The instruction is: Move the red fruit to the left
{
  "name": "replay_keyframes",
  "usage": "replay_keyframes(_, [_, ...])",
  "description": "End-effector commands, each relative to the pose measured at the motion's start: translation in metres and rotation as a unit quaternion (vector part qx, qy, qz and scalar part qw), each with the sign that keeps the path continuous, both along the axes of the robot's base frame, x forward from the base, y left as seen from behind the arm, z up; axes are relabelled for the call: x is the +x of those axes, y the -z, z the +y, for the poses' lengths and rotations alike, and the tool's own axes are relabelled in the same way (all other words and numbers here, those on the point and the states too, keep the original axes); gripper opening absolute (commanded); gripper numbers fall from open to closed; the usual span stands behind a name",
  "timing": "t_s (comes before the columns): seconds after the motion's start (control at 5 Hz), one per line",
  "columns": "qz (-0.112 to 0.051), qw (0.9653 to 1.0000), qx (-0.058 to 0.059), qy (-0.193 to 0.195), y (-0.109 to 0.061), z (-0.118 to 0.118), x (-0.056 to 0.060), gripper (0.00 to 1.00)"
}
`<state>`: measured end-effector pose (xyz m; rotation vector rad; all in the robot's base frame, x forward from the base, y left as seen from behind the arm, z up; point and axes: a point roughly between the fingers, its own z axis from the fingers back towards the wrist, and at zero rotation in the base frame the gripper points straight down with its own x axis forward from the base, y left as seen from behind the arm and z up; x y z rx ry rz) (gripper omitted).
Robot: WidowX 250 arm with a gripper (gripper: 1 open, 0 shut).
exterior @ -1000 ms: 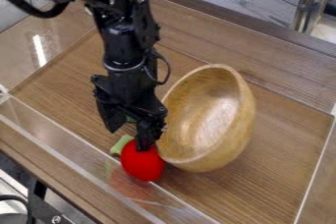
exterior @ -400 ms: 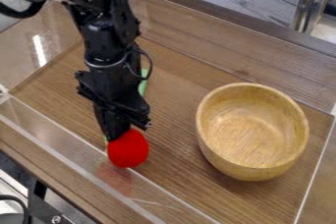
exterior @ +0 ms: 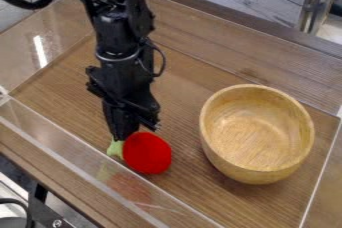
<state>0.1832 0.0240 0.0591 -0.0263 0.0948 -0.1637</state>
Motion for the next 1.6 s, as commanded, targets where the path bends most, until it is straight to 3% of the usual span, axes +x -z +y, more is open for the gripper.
replay_keyframes(0.0, [-0.010, 0.9998, -0.001, 0.018, 0.001, -0.005, 0.003, 0.00])
replay_keyframes(0.6, [-0.010, 0.9983, -0.006, 0.058, 0.024, -0.006, 0.000, 0.00])
replay_keyframes(1.0, [-0.012, 0.9964, -0.009, 0.084, 0.024, -0.007, 0.001, 0.00])
replay_keyframes(1.4, [-0.013, 0.9964, -0.011, 0.083, 0.001, -0.024, 0.004, 0.00])
